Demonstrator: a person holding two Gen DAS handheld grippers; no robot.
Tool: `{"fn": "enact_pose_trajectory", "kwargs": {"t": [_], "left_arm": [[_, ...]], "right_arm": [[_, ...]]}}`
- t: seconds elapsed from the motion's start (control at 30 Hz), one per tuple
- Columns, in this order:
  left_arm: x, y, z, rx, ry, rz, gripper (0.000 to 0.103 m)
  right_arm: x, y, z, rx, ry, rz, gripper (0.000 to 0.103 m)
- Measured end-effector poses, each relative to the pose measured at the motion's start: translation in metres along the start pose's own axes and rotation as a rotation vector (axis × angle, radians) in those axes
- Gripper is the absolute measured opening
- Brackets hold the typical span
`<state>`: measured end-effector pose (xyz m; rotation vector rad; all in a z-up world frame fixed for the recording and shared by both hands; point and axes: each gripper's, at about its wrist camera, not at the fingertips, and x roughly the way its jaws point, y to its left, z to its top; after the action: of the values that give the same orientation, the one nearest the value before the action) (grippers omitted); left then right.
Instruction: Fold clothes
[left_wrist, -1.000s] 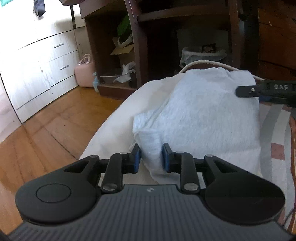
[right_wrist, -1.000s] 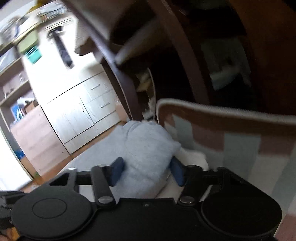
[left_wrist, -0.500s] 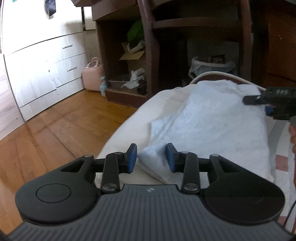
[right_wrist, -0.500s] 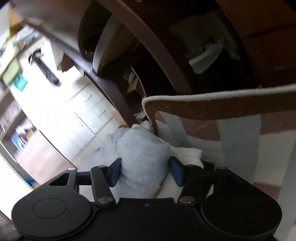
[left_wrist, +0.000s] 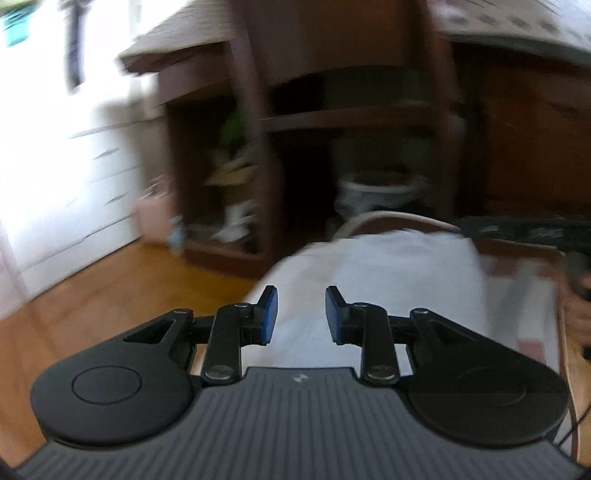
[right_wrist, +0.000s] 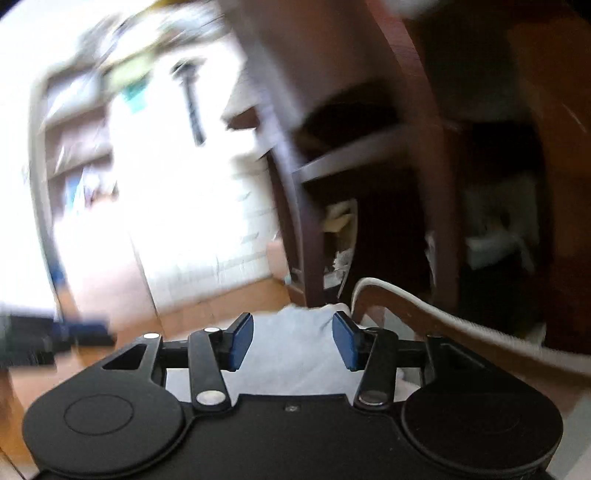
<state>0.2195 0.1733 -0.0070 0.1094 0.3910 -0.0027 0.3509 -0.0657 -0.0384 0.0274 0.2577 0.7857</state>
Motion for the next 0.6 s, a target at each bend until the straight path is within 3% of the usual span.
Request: {"fn": "enact_pose_trajectory", "kwargs": {"t": [0.07, 0.13, 0.2, 0.27, 0.33, 0.6], "left_arm": [[0.009, -0.009, -0.006, 0.019, 0.027, -0.051, 0.027], [0.019, -0.016, -0.014, 0.031, 0.063, -0.076, 0.027], [0.034, -0.014, -0.024, 0.016, 0.122, -0.059, 0.027], [0.046, -0.008, -0.034, -0.009, 0.174, -0.042, 0.027], [0.053, -0.002, -0.041, -0.045, 0.191, -0.034, 0.027], [0.064, -0.001, -0.038, -0.042, 0.217, -0.010, 0.027]], "right_arm": [[0.012, 0.010, -0.007, -0.090, 0.036, -0.070, 0.052], [0.023, 0.006, -0.015, -0.080, 0.048, -0.113, 0.050], [0.023, -0.013, -0.022, 0.008, 0.039, -0.124, 0.043], [0.031, -0.035, -0.027, 0.139, 0.043, -0.131, 0.024], [0.035, -0.052, -0.035, 0.233, 0.054, -0.110, 0.017], [0.054, -0.057, -0.057, 0.259, 0.056, -0.113, 0.016]]}}
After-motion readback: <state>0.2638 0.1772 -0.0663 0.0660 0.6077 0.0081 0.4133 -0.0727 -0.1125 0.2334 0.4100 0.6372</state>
